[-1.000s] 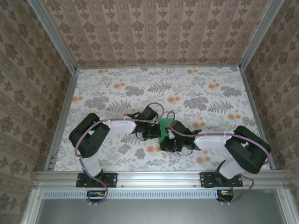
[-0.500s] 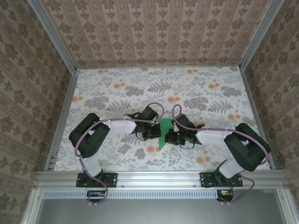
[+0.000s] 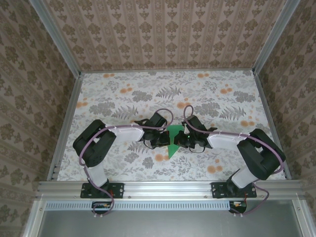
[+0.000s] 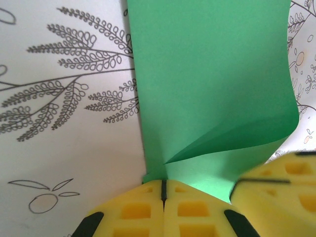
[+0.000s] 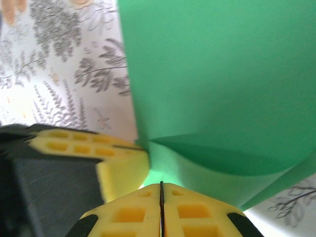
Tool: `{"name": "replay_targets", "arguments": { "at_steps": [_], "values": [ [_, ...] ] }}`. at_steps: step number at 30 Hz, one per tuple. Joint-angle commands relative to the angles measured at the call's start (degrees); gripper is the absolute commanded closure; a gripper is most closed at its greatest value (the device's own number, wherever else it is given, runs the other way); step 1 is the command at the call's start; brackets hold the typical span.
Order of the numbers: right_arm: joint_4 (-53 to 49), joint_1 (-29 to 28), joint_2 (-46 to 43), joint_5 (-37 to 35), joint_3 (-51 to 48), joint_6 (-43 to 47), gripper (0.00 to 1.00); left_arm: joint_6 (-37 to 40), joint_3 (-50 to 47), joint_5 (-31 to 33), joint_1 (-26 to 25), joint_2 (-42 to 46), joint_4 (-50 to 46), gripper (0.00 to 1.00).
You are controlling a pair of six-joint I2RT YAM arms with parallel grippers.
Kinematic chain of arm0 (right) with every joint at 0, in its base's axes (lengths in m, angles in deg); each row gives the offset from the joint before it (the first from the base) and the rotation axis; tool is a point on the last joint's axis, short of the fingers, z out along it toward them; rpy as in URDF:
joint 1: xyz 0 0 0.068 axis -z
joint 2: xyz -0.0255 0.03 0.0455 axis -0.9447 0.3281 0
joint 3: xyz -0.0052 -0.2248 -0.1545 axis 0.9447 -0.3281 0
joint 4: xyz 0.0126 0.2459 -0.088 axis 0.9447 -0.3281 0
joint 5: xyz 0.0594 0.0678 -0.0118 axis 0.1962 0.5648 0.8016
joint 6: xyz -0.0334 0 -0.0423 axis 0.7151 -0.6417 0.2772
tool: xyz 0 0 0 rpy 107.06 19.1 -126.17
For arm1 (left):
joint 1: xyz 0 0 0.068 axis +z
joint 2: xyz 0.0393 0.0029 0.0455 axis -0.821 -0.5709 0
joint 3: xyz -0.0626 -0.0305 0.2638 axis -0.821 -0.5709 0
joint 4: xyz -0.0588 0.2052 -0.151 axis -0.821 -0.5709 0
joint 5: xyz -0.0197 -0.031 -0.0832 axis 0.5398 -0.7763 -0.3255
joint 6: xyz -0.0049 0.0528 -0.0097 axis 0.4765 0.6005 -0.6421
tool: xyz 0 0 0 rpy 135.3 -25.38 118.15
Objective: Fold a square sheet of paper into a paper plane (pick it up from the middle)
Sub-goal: Third fold the triangle at the center of the table.
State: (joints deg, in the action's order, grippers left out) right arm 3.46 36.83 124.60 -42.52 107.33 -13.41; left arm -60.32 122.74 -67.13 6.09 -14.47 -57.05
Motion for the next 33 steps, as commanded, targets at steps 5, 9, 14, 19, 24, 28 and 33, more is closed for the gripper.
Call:
{"name": "replay_targets", "arguments": {
  "at_steps": [5,9,14,19,24,28,33],
  "values": [
    [0.6,3.2,3.6,-2.0,-3.3,0.5,0.91,1.1,-1.8,3.8,-0.1,-2.4,-8.1,1.00],
    [2.1,5.9,1.9,-1.3,-4.7,0.7,0.91,1.6,-2.2,4.1,-0.1,-2.1,-8.2,1.00],
    [1.9,8.0,-0.3,-1.2,-3.9,1.0,0.91,2.0,-2.4,4.1,0.0,-2.3,-8.4,1.00],
    [1.6,8.3,-0.8,-0.5,-2.3,2.2,0.91,2.2,-2.2,4.0,0.1,-2.4,-8.4,1.00],
    [1.6,8.2,1.8,2.0,-1.5,3.0,0.91,2.3,-2.0,4.0,0.1,-2.3,-8.5,1.00],
    [0.5,9.6,2.8,-0.4,-2.2,3.2,0.91,2.5,-2.1,4.2,0.1,-2.3,-8.9,1.00],
    [-1.0,13.9,2.0,-2.4,-2.7,3.0,0.91,3.1,-2.2,4.5,0.2,-1.9,-9.3,1.00]
  ]
}}
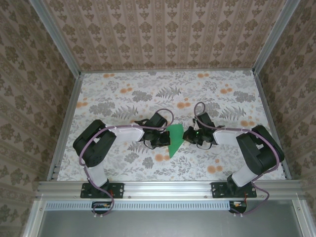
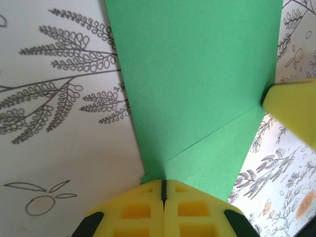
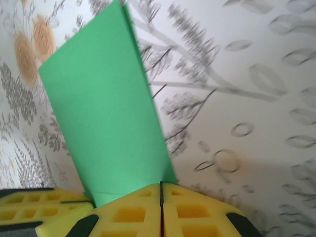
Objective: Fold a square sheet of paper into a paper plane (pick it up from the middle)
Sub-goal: Third fold the triangle at the center of the table.
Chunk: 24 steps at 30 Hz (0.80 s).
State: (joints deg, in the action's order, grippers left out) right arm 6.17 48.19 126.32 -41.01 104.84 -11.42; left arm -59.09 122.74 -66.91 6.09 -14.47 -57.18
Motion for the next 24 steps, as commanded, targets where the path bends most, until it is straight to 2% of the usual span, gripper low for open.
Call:
{"name": "replay_targets", "arguments": {
  "at_steps": [1,6,12,17,24],
  "values": [
    [-4.2,3.1,-0.6,-4.4,-0.1,1.0,0.91,2.1,-2.2,4.4,0.3,-1.8,-9.3,1.00],
    [-5.1,2.8,-7.4,-2.4,0.1,1.4,0.90,6.4,-0.6,5.2,0.5,-1.2,-9.7,1.00],
    [-5.3,-0.9,-12.4,0.7,-0.7,0.5,0.90,17.9,2.9,6.7,1.7,-0.8,-10.0,1.00],
    [-0.1,-5.8,-8.9,2.3,-0.9,-3.5,0.90,24.1,4.4,4.6,3.3,-1.6,-8.9,1.00],
    [5.3,-9.7,0.3,3.0,2.2,-6.6,0.93,23.8,4.5,2.5,3.9,-1.3,-7.9,1.00]
  ]
}}
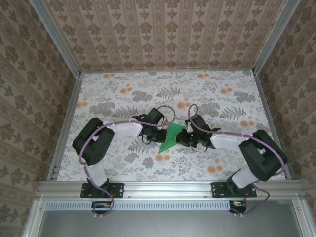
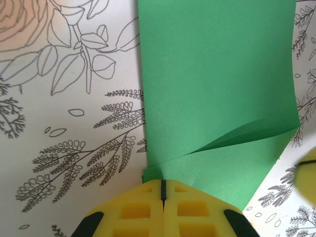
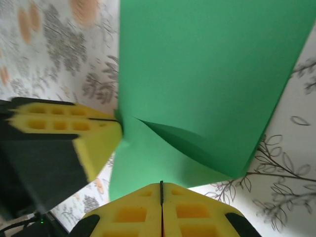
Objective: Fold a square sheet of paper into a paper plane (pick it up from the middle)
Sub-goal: Third fold the triangle at the center of the table.
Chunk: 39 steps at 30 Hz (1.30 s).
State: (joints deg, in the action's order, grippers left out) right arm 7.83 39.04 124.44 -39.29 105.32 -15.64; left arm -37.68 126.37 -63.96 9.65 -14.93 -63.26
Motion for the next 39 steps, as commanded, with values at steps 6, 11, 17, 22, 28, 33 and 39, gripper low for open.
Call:
{"name": "replay_targets", "arguments": {
  "at_steps": [6,11,17,22,28,33,39],
  "values": [
    [5.6,-0.9,6.2,1.4,2.9,-3.6,0.93,-0.2,0.6,-1.4,0.4,0.8,-1.2,1.00],
    [4.3,-0.9,7.3,-0.2,2.1,-4.0,0.94,-5.2,0.1,-1.6,0.4,5.3,-0.9,0.92],
    [2.9,-0.8,7.2,-1.6,1.3,-4.4,0.94,-18.2,-8.4,-2.9,-0.9,12.8,6.9,0.79],
    [2.3,-0.9,7.2,-2.2,1.3,-4.6,0.94,-28.8,-16.0,-2.7,-4.2,15.2,16.7,0.86],
    [2.6,-0.9,7.3,-2.0,1.0,-4.7,0.94,-33.1,-19.2,1.0,-5.5,13.8,21.2,0.97],
    [2.7,-0.8,7.2,-2.0,0.6,-4.7,0.94,-33.5,-19.5,1.8,-5.6,11.7,21.3,0.99],
    [2.9,-0.9,5.8,-1.8,0.5,-4.3,0.94,-34.4,-20.8,2.8,-6.0,11.1,20.8,1.00]
  ]
}}
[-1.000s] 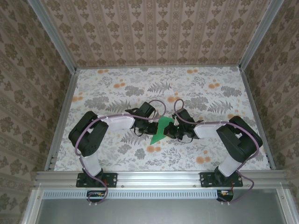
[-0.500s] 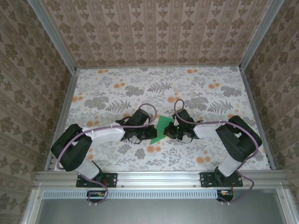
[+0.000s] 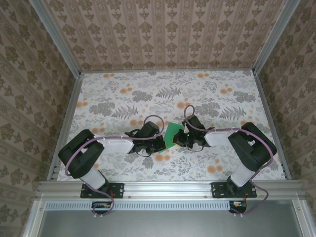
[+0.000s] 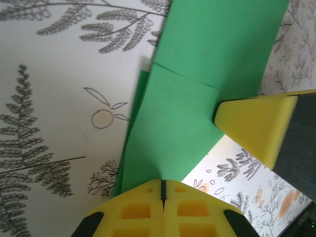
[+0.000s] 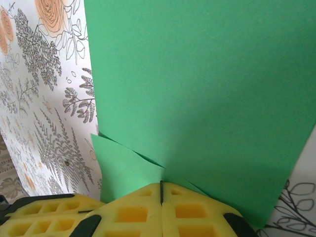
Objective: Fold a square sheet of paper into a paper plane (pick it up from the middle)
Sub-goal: Third fold the triangle at the center of the table.
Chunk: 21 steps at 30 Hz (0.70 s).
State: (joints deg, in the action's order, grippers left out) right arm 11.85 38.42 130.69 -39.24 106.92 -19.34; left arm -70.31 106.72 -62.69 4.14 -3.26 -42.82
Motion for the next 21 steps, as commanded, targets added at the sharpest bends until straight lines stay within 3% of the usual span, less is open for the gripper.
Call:
{"name": "replay_targets", "arguments": {
  "at_steps": [1,9,21],
  "values": [
    [-0.7,-0.3,-0.9,-1.5,-1.0,-0.5,0.94,-1.8,-1.6,1.8,-0.8,-0.6,0.1,1.00],
    [3.6,-5.2,-5.2,-4.2,-2.4,-0.9,0.93,-2.6,-3.6,3.5,-1.6,-1.0,0.3,1.00],
    [2.8,-7.6,0.0,-7.8,-1.3,-4.0,0.95,-1.8,-3.4,3.4,-1.6,0.7,-0.3,1.00]
  ]
}}
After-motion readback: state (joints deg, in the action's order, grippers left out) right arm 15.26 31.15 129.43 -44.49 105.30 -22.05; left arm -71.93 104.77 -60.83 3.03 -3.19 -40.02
